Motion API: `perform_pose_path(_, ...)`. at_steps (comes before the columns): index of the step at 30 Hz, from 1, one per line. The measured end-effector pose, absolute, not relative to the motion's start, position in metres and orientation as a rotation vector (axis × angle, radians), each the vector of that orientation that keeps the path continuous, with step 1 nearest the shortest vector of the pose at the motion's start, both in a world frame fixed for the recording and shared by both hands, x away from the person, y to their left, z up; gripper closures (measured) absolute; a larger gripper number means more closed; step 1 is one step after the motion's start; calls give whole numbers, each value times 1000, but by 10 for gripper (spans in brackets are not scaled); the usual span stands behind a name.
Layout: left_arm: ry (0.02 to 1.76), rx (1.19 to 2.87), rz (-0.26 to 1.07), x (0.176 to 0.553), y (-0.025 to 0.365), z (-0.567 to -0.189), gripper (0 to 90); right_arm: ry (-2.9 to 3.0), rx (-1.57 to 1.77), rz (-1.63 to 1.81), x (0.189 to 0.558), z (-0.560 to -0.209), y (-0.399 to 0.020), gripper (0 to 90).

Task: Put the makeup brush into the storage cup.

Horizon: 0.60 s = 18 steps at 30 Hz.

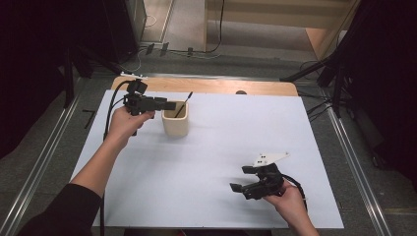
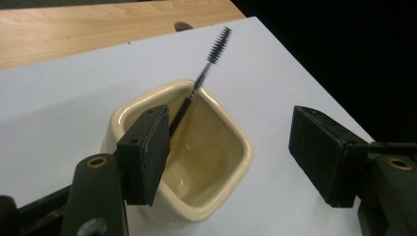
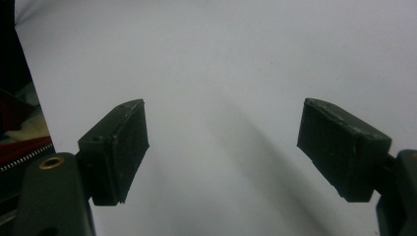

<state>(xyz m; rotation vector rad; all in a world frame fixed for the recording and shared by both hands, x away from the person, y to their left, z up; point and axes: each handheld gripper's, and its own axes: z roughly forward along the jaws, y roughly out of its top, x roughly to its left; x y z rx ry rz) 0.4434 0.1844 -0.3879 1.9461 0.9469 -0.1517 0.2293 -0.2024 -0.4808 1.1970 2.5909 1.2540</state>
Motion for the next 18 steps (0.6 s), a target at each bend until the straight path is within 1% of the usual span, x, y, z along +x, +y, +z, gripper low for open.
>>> perform_pose_path(8, 917, 2022, -184, 429, 188, -379, 323, 2590, 1193, 1262, 231, -481, -202, 202)
perform_pose_path(11, 911, 2028, -213, 423, 189, -378, 323, 2595, 1188, 1257, 231, -481, -202, 202)
perform_pose_path(18, 886, 2040, -226, 411, 190, -374, 323, 2581, 1203, 1253, 229, -480, -203, 202)
